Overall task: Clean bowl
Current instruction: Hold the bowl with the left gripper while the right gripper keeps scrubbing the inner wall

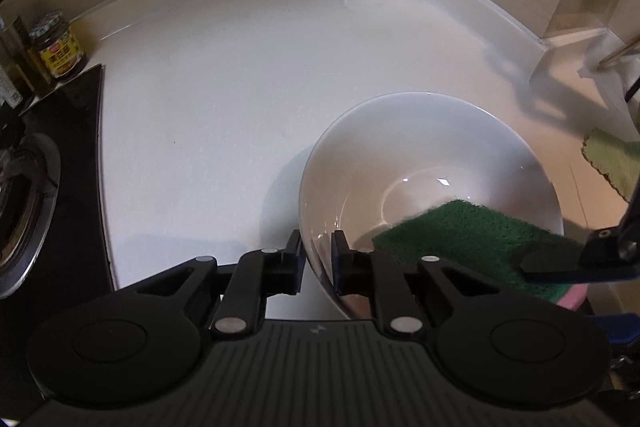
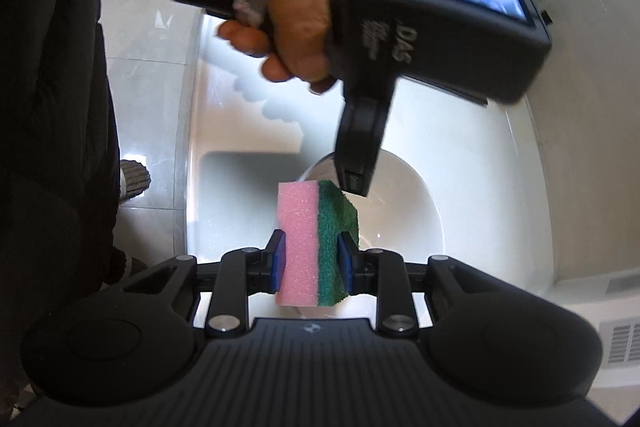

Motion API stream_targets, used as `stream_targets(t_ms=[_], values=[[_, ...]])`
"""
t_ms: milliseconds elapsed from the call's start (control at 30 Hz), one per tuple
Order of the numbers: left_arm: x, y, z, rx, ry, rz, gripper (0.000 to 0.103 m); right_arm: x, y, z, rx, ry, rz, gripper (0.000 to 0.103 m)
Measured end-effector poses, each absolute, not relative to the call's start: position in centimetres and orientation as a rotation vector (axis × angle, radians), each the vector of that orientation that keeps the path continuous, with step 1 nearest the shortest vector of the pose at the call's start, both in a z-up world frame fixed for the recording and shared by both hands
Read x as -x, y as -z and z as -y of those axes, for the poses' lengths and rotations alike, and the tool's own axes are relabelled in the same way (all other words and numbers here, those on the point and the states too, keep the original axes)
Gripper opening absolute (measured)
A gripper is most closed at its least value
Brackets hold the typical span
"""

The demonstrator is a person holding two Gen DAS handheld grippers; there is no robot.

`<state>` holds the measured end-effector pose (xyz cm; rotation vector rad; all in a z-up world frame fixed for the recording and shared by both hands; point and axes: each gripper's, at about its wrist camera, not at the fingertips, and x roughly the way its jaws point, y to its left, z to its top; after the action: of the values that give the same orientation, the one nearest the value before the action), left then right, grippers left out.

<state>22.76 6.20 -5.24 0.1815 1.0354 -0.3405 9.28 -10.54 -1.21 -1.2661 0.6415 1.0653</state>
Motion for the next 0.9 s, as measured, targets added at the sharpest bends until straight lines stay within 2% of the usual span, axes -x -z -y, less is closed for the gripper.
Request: stream_targets(t_ms=[433, 700, 900], values=[[-24.1, 5.2, -5.9, -0.239, 0.413, -1.024, 0.012, -7.7, 1.1, 13.8, 1.43, -1.058, -0.568, 0.024], [-24.0, 5.3, -5.9, -0.237, 0.402, -1.015, 0.013, -8.8, -1.3, 16.3, 1.162, -1.005, -0.649, 0.024], [-23.7, 5.3, -6.0, -0.243, 0.391, -1.011, 0.014, -11.4, -3.2, 17.0, 0.796, -0.997, -0.742, 0.024]])
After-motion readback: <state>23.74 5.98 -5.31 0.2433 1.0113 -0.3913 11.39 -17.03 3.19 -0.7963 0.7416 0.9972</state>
